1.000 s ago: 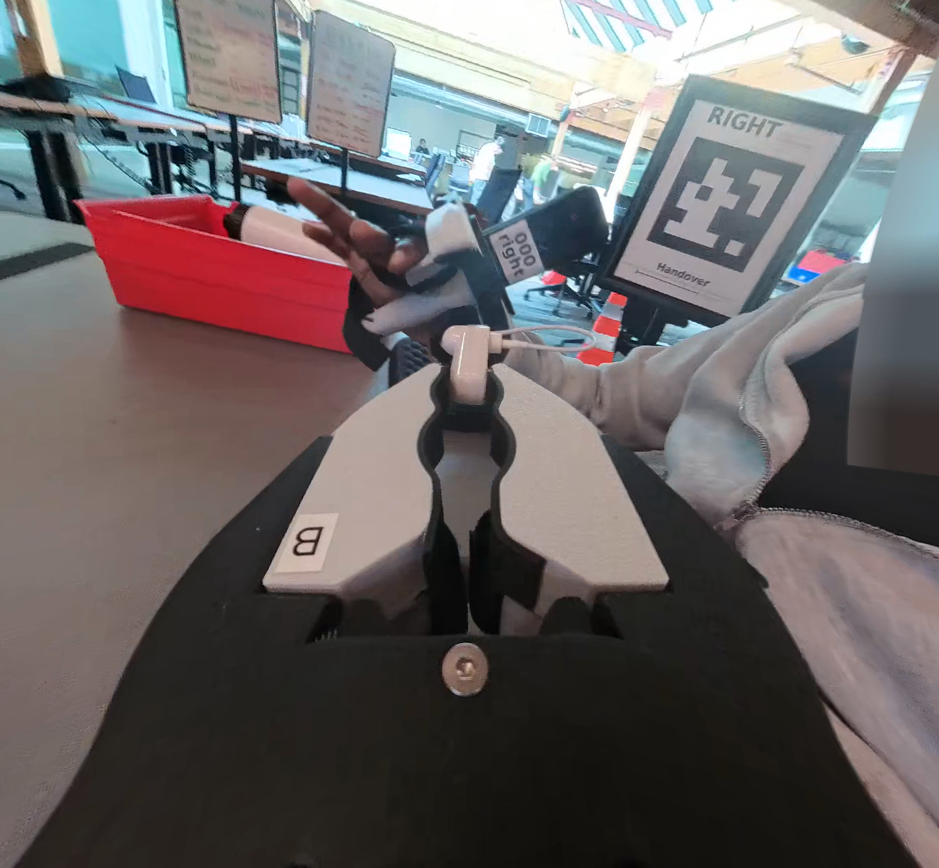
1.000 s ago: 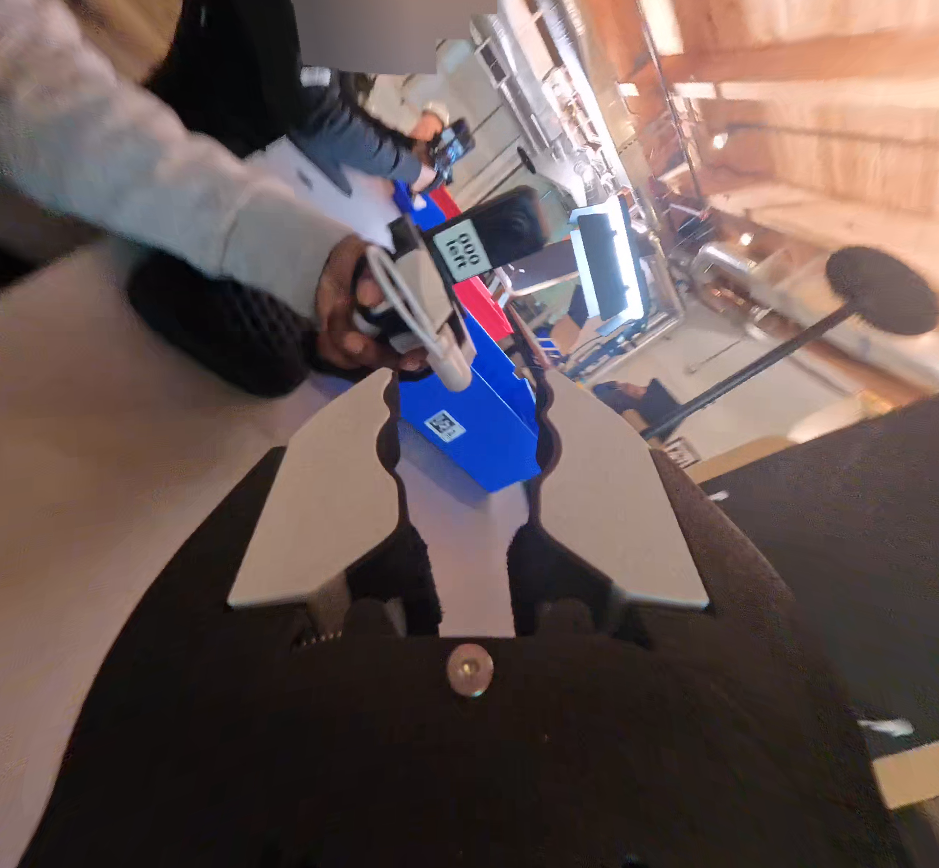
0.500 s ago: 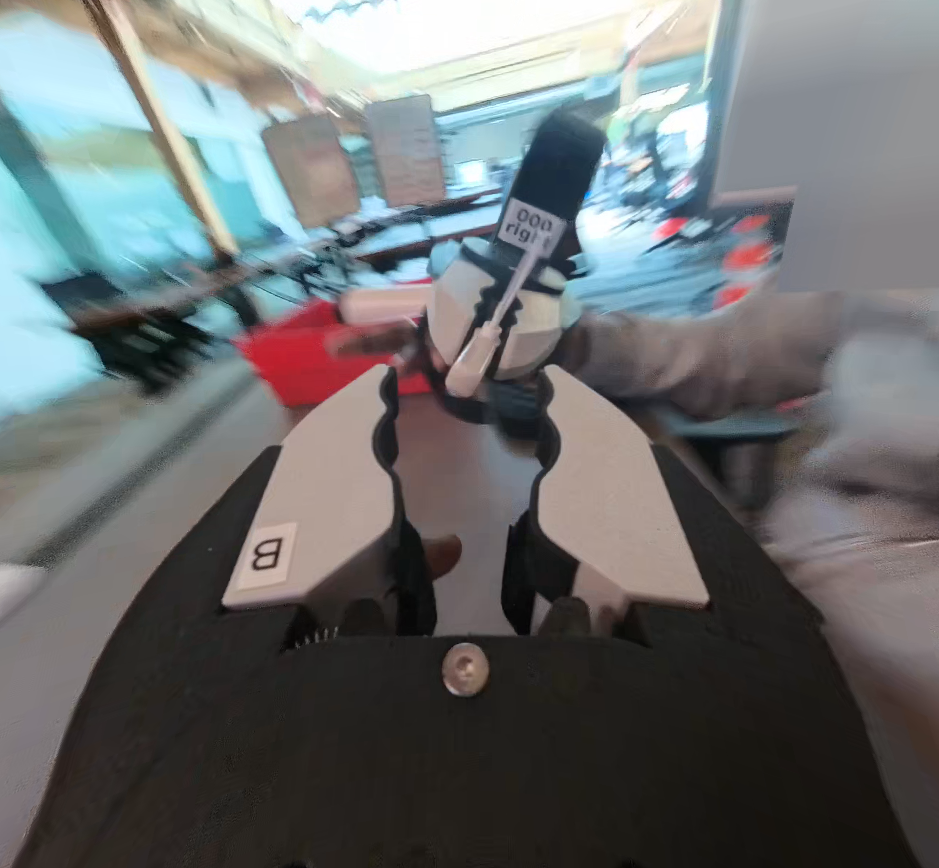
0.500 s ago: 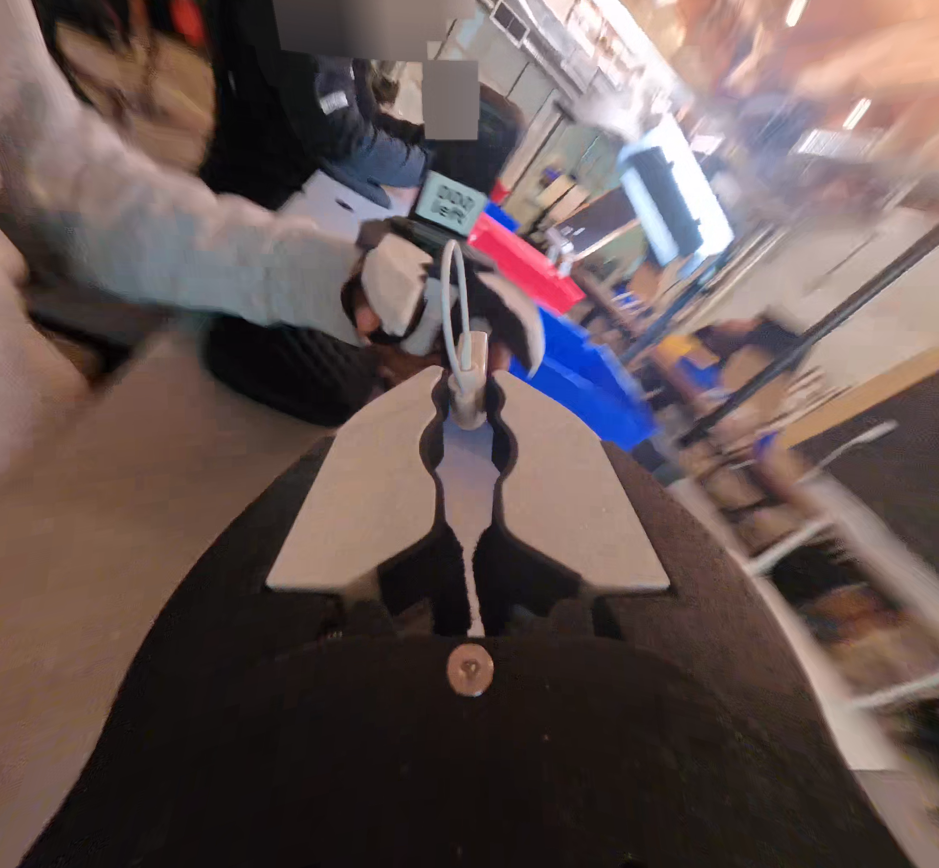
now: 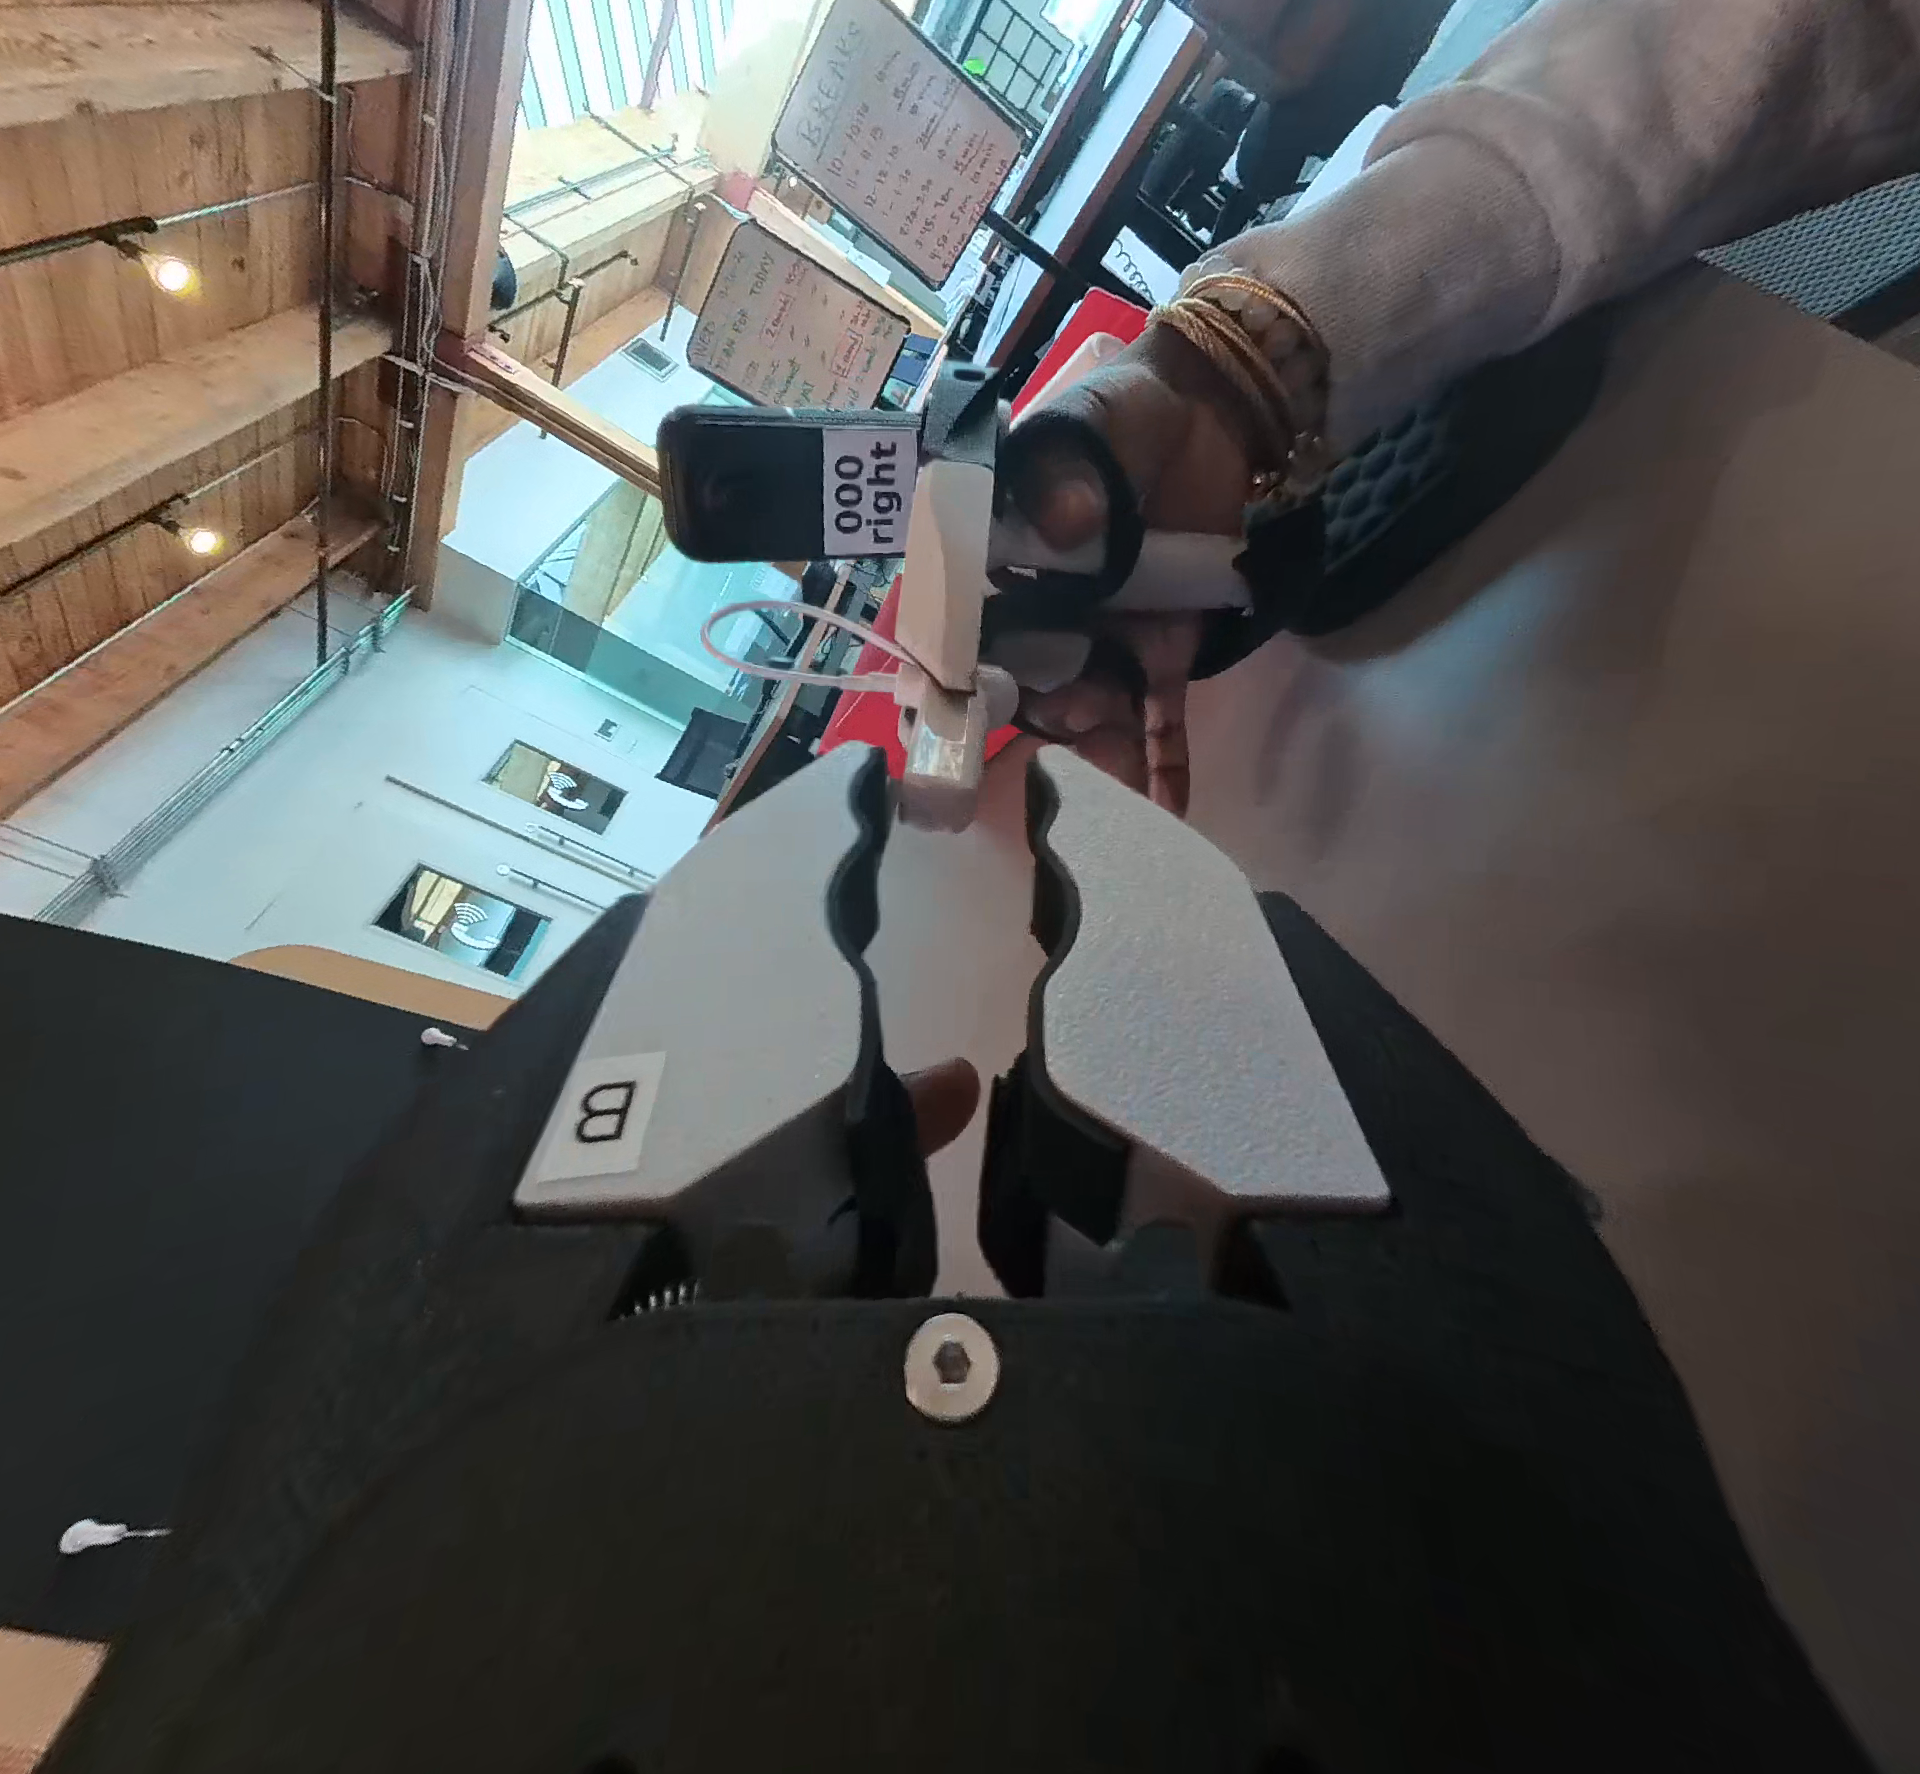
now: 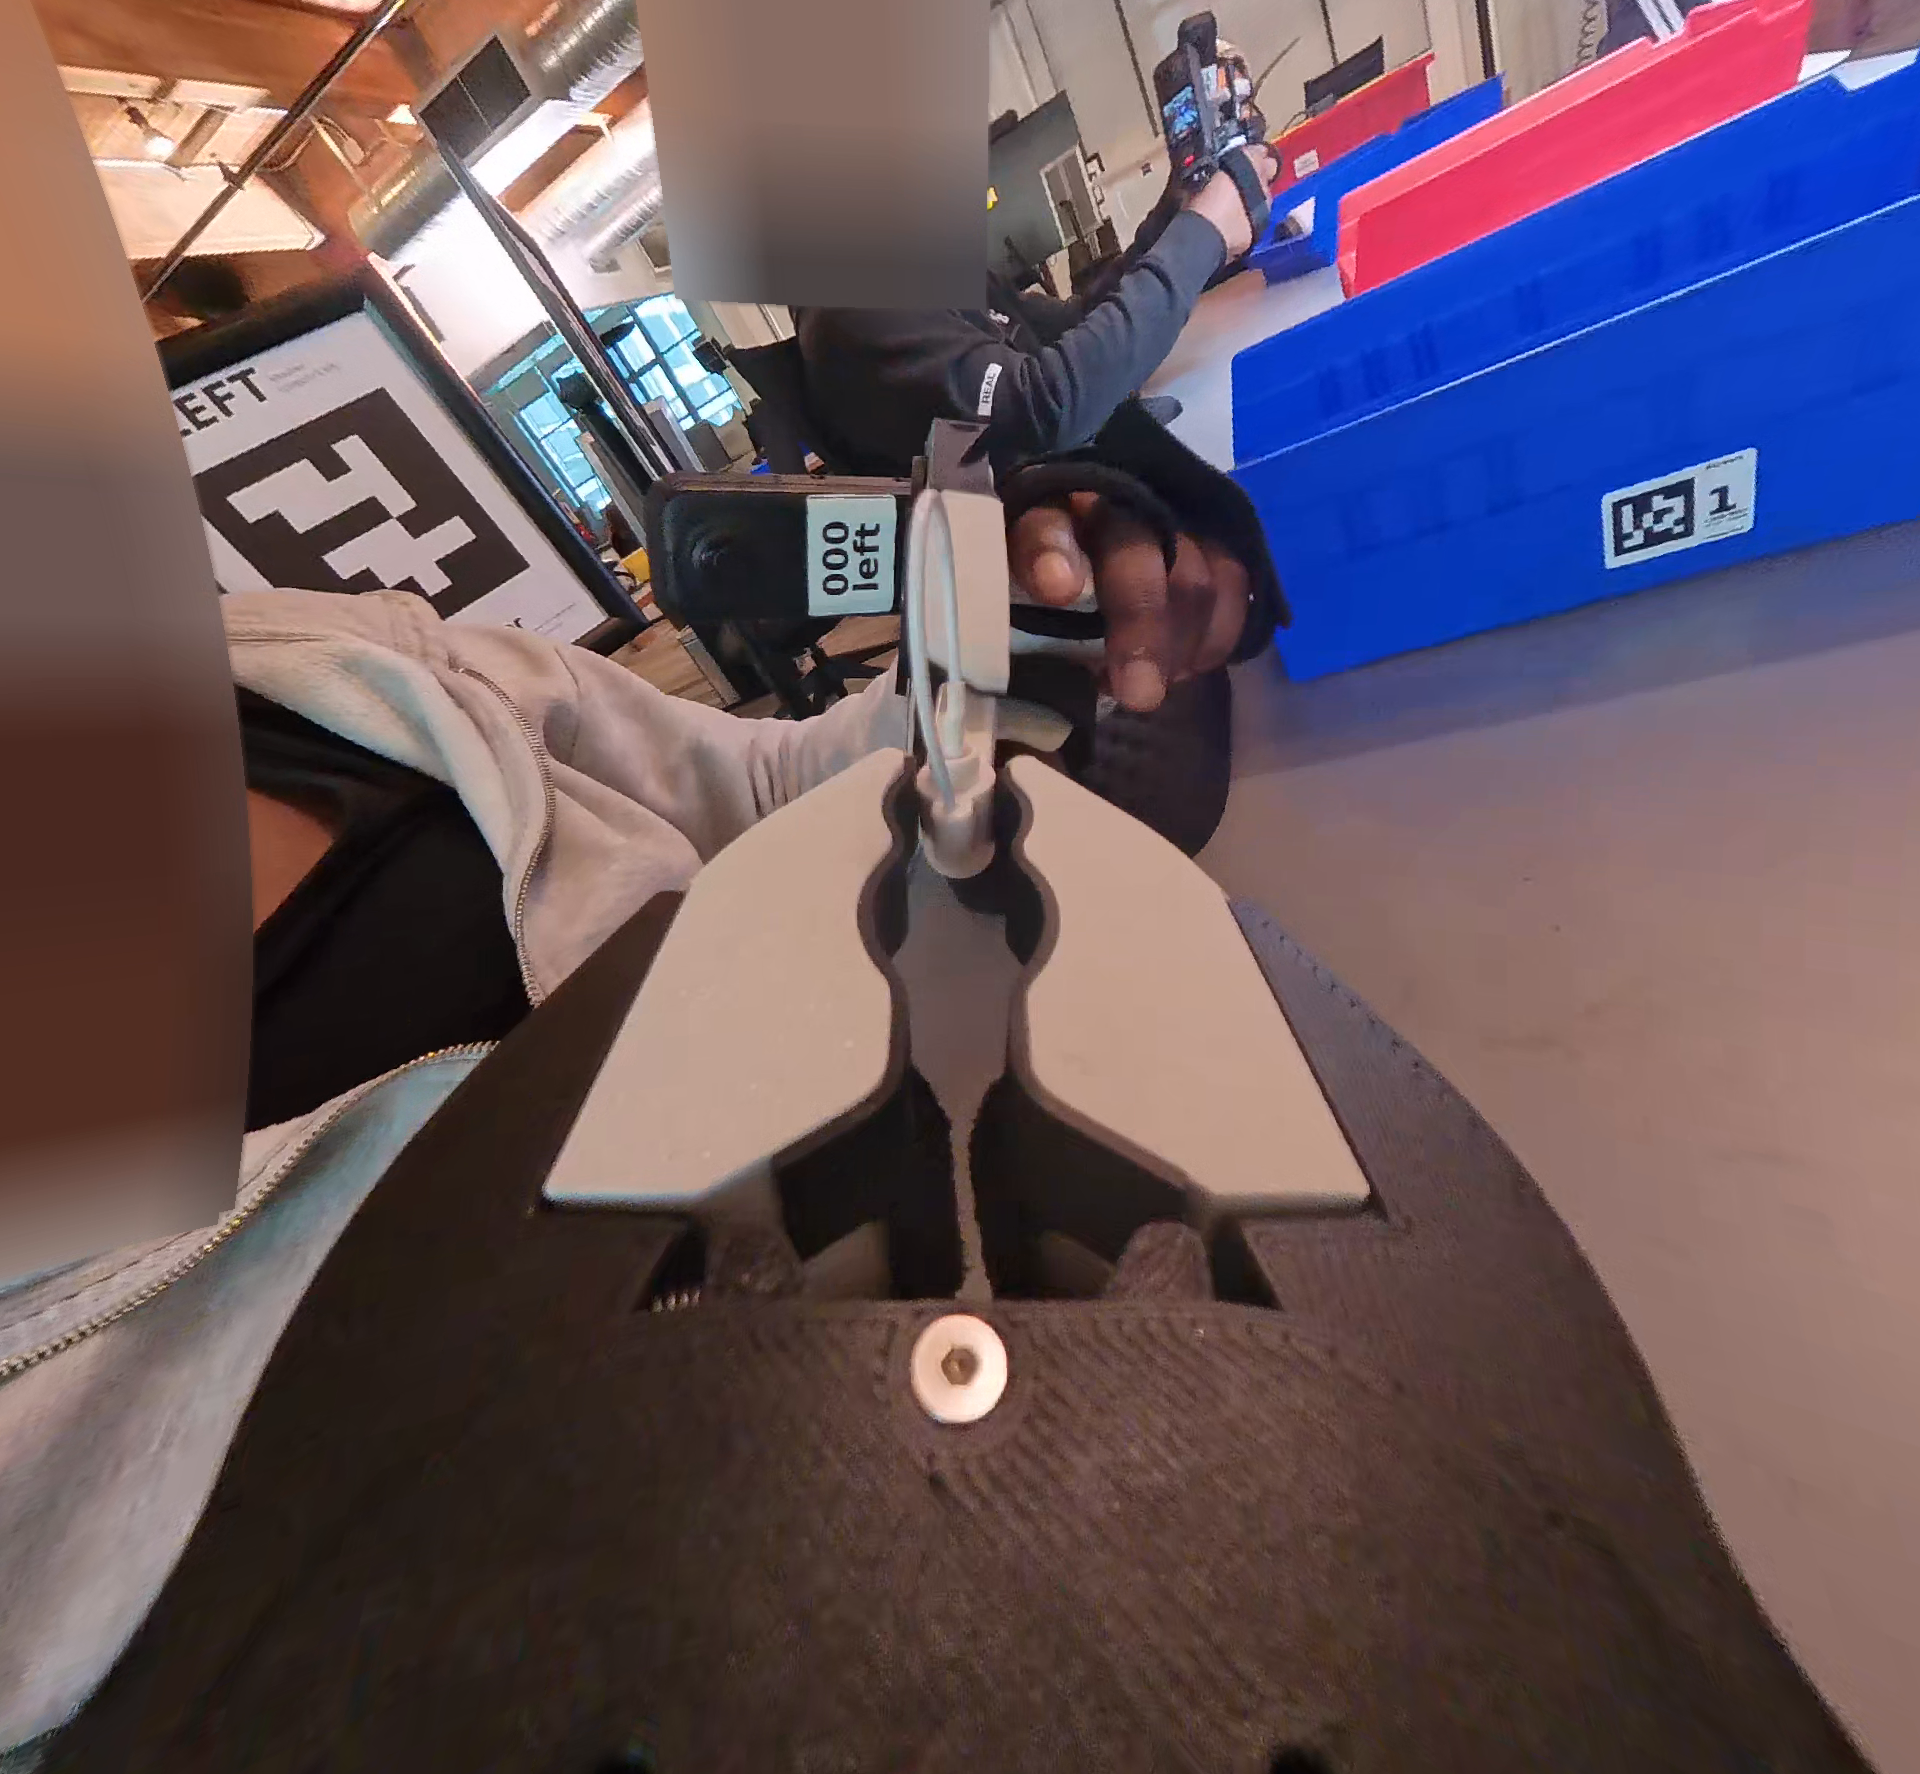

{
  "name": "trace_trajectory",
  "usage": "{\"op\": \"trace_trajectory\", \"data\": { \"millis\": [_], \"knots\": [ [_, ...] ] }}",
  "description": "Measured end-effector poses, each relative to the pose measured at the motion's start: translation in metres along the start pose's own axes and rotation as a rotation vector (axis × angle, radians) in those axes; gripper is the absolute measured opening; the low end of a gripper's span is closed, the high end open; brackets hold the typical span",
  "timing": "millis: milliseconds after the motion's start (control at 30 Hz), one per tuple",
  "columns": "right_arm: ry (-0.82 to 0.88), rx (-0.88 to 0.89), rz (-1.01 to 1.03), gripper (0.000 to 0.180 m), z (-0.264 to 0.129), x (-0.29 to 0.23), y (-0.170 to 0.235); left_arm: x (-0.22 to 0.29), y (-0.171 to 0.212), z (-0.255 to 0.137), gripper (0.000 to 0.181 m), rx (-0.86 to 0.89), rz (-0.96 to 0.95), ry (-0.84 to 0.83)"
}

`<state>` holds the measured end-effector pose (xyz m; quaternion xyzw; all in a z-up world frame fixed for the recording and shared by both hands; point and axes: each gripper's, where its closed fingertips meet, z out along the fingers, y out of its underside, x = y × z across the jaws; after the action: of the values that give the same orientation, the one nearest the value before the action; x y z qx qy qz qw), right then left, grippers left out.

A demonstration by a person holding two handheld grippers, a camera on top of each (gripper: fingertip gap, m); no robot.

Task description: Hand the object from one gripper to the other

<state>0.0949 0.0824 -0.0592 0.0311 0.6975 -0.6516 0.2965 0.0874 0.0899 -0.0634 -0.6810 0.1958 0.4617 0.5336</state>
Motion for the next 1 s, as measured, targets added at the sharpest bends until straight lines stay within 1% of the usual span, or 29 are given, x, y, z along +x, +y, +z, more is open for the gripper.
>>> {"op": "trace_trajectory", "data": {
  "millis": [33, 100, 167, 200, 233, 300, 333, 367, 433, 500, 567, 600, 667, 767, 867, 900, 933, 1000],
  "knots": [
    [0.002, -0.002, 0.003, 0.013, 0.001, 0.000, 0.001, 0.000, 0.001, 0.000, 0.015, -0.009, -0.001, 0.000],
    [0.000, -0.003, 0.005, 0.013, 0.001, 0.000, 0.001, 0.000, 0.000, 0.000, 0.014, -0.006, -0.019, 0.003],
    [0.006, 0.006, -0.009, 0.014, 0.002, 0.001, -0.001, -0.001, 0.000, -0.001, 0.014, -0.012, -0.094, 0.020],
    [0.026, 0.021, -0.047, 0.019, 0.002, 0.002, -0.003, -0.003, 0.000, -0.002, 0.014, -0.005, -0.153, 0.032],
    [0.057, 0.045, -0.112, 0.034, 0.002, 0.004, -0.007, -0.007, -0.001, -0.004, 0.014, 0.009, -0.232, 0.031],
    [0.128, 0.117, -0.336, 0.068, 0.000, 0.001, -0.019, -0.014, -0.001, -0.008, 0.014, 0.043, -0.426, 0.056],
    [0.181, 0.158, -0.494, 0.077, -0.002, -0.001, -0.027, -0.018, -0.002, -0.011, 0.014, 0.071, -0.538, 0.069],
    [0.244, 0.188, -0.680, 0.079, -0.004, -0.005, -0.034, -0.021, -0.004, -0.014, 0.014, 0.110, -0.649, 0.096],
    [0.373, 0.190, -1.068, 0.073, -0.008, -0.013, -0.041, -0.022, -0.009, -0.018, 0.013, 0.182, -0.846, 0.180],
    [0.445, 0.119, -1.365, 0.066, -0.005, -0.020, -0.035, -0.016, -0.014, -0.020, 0.013, 0.219, -0.981, 0.287],
    [0.474, 0.029, -1.544, 0.056, 0.001, -0.020, -0.024, -0.006, -0.012, -0.019, 0.013, 0.196, -1.091, 0.377],
    [0.484, -0.025, -1.592, 0.050, 0.004, -0.016, -0.018, 0.000, -0.012, -0.018, 0.013, 0.178, -1.125, 0.421],
    [0.492, -0.136, -1.636, 0.036, 0.009, -0.007, -0.007, 0.006, -0.011, -0.016, 0.014, 0.163, -1.145, 0.452],
    [0.476, -0.185, -1.666, 0.016, 0.013, -0.006, 0.001, 0.009, -0.013, -0.016, 0.013, 0.157, -1.142, 0.469],
    [0.464, -0.192, -1.635, 0.015, 0.014, -0.007, 0.002, 0.009, -0.015, -0.016, 0.014, 0.173, -1.143, 0.473],
    [0.458, -0.186, -1.600, 0.014, 0.013, -0.007, 0.001, 0.007, -0.015, -0.015, 0.014, 0.183, -1.121, 0.447],
    [0.452, -0.168, -1.544, 0.014, 0.012, -0.007, -0.001, 0.003, -0.013, -0.013, 0.019, 0.188, -1.070, 0.396],
    [0.444, -0.093, -1.339, 0.014, 0.008, -0.006, -0.011, -0.010, -0.007, -0.010, 0.045, 0.175, -0.875, 0.218]
  ]
}}
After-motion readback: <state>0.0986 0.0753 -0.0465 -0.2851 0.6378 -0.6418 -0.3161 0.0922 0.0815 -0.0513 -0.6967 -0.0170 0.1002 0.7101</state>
